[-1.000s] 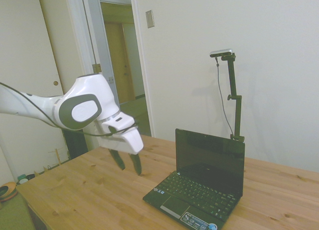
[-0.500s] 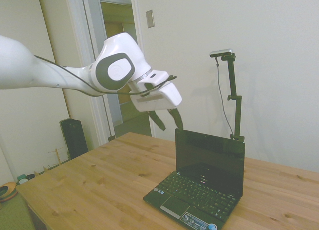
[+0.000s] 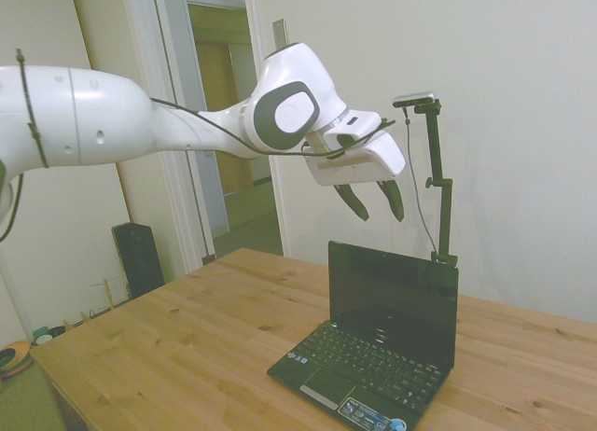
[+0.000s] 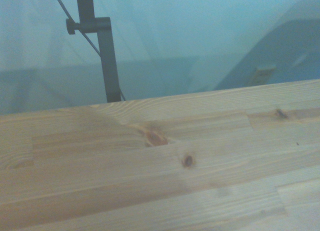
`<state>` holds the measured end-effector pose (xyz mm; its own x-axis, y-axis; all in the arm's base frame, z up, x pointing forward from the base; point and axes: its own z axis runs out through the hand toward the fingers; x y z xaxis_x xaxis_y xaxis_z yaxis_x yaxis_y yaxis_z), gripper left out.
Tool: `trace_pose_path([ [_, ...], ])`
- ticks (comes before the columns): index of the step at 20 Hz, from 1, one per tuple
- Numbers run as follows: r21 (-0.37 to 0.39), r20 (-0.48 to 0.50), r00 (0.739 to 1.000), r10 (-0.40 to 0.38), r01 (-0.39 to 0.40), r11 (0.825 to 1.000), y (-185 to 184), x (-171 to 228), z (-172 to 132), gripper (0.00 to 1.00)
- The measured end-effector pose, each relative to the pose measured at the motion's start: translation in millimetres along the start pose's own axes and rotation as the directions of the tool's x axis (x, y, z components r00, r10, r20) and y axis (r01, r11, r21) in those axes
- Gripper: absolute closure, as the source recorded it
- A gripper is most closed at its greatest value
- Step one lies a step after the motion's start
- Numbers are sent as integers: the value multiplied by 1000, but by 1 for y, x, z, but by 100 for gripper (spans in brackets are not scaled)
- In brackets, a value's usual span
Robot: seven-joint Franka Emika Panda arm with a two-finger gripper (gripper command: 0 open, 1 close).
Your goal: Close the laptop
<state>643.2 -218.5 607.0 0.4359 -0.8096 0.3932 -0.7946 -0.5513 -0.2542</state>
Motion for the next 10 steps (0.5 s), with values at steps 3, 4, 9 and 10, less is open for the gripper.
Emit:
trace_pose_path([
  [3,30,50,999,11,-13,999,-13,5,17,100],
  [4,35,71,997,13,-16,999,-16,5,24,100],
  [9,28,156,987,38,-42,999,-17,9,60,100],
  [10,24,165,985,40,-45,999,-16,9,65,100],
])
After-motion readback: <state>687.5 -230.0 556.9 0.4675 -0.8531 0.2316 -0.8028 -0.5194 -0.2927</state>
